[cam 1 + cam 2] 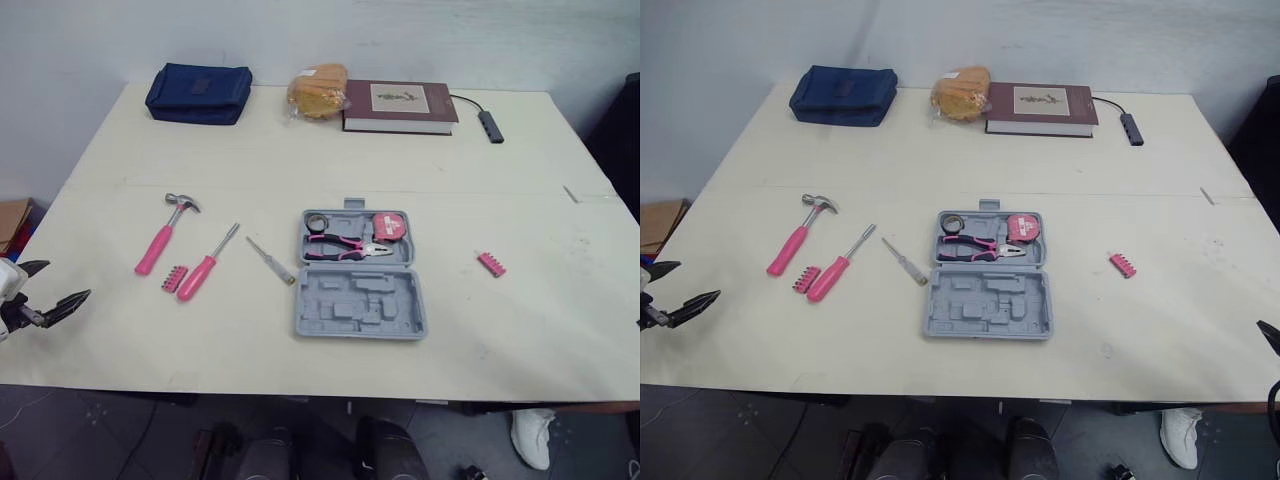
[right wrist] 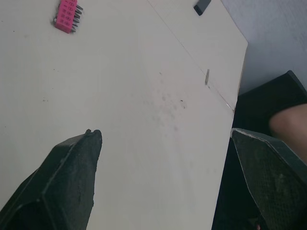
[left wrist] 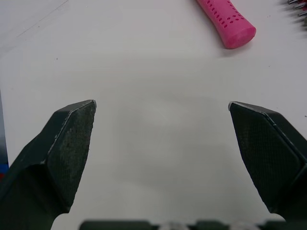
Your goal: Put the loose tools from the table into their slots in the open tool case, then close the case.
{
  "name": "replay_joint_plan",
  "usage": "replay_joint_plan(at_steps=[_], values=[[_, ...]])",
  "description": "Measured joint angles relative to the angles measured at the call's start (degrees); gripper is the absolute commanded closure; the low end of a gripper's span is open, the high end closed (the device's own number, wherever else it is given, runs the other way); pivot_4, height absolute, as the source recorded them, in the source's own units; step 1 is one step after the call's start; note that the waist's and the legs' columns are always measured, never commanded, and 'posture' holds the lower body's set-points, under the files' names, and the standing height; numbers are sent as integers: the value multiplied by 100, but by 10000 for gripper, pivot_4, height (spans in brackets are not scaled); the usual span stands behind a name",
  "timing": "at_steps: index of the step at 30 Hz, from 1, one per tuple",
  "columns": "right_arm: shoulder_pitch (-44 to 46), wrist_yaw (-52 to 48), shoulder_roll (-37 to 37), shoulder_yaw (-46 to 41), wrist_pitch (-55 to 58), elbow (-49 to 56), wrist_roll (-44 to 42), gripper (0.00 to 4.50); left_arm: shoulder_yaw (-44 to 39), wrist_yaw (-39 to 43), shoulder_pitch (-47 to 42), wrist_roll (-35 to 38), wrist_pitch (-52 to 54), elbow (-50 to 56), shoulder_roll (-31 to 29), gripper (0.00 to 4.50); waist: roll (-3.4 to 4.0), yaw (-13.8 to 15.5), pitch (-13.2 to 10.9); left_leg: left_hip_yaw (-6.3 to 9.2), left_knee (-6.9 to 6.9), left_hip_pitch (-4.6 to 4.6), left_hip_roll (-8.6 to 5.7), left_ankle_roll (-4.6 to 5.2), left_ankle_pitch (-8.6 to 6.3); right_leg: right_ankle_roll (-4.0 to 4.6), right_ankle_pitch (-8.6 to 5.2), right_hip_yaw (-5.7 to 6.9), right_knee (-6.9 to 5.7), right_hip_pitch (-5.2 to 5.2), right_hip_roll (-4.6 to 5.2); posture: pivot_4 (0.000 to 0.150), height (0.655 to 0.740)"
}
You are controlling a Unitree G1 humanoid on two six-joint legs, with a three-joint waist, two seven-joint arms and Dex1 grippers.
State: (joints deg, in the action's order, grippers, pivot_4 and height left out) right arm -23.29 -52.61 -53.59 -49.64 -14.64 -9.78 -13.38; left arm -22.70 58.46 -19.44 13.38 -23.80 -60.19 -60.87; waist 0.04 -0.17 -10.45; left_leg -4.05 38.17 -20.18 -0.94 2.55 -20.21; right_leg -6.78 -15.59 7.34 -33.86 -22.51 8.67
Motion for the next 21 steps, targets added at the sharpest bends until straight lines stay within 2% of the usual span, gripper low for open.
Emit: replay_joint_plan(at_steps=[2,7,11,16,19,21], values=[[16,-1,0,0,2,0,-1,0,0,-4,8,3,3,22,0,519,0,0,0,0,0,0,0,0,0,0,0,0,0,0,0,1500,7400],[399,-64,12,415,389,179,-282,0,13,732,35,714,1407,1556,353,519,0,12,0,5,14,-1,1,1,0,1,1,-11,-6,4,4,1500,7400],[648,-130,62,850,1181,1127,-837,0,293,863,164,1035,2247,3384,628,519,2,2,0,4,14,-2,10,-7,0,3,0,-47,-3,2,-6,1500,7400],[876,-104,59,1543,1946,2020,-1012,0,735,908,69,1213,3046,4579,817,519,1,10,0,-6,22,-2,11,-6,2,3,0,-41,-5,2,-24,1500,7400],[1270,-11,50,2326,2373,2393,-881,7944,1086,702,-272,1179,3315,5021,1144,8022,2,33,-1,-4,63,-12,11,0,-1,2,1,-42,-18,3,-28,1500,7400],[1591,21,50,2807,2527,2506,-755,17338,1382,553,-448,1060,3387,5228,1410,16664,2,57,-1,-2,84,-19,10,4,-8,2,1,-44,-21,4,-29,1500,7400]])
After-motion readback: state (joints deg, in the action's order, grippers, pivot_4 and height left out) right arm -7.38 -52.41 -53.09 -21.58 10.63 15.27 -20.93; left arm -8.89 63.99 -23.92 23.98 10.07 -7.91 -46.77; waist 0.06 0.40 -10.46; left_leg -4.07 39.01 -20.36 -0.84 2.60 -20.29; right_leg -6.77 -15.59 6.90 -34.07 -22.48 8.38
